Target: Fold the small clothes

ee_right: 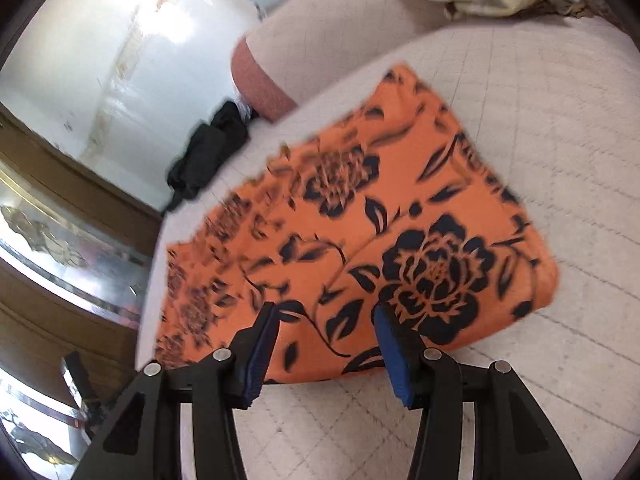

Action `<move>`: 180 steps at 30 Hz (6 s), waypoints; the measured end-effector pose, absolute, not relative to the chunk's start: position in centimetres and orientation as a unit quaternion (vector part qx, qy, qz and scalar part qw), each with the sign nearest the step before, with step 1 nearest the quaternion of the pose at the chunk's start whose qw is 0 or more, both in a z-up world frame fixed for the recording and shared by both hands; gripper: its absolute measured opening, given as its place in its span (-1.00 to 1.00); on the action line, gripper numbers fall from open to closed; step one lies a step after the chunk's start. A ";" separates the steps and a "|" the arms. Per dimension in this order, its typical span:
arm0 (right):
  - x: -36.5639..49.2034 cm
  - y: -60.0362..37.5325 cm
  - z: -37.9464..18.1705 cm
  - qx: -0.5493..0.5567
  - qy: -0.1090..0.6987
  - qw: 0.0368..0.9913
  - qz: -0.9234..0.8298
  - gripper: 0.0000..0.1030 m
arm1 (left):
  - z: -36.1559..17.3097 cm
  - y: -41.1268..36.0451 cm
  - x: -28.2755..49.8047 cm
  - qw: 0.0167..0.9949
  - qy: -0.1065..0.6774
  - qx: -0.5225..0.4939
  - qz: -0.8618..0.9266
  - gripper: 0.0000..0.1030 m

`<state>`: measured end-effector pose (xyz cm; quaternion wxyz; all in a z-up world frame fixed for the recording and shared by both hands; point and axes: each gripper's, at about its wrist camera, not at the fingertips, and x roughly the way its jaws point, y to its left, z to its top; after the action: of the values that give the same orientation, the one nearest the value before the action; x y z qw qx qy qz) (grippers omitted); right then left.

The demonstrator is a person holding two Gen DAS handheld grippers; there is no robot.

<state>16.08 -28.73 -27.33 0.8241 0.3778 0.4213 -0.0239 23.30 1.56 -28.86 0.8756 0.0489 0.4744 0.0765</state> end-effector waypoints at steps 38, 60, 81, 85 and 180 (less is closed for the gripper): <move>9.3 -32.3 -25.6 0.483 0.337 0.807 -0.042 0.27 | -26.4 0.8 18.9 0.899 0.429 -0.077 -0.040 0.68; 15.3 -30.6 -27.0 0.427 0.392 0.814 -0.033 0.09 | -26.2 -1.4 19.9 0.912 0.410 0.014 0.003 0.68; 11.7 -31.6 -29.1 0.521 0.397 0.756 -0.018 0.15 | -28.5 1.8 20.2 0.843 0.500 -0.167 -0.104 0.68; 11.2 -32.0 -30.1 0.547 0.393 0.738 -0.032 0.23 | -28.7 2.6 20.4 0.831 0.501 -0.214 -0.113 0.77; 7.7 -17.3 -24.0 0.318 0.384 0.866 0.047 -0.46 | -29.2 8.1 12.0 0.840 0.447 -0.282 -0.124 0.19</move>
<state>7.74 -17.34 -23.96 0.8656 0.3176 0.3843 0.0468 12.04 8.11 -29.18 0.8399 -0.2824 0.4465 -0.1241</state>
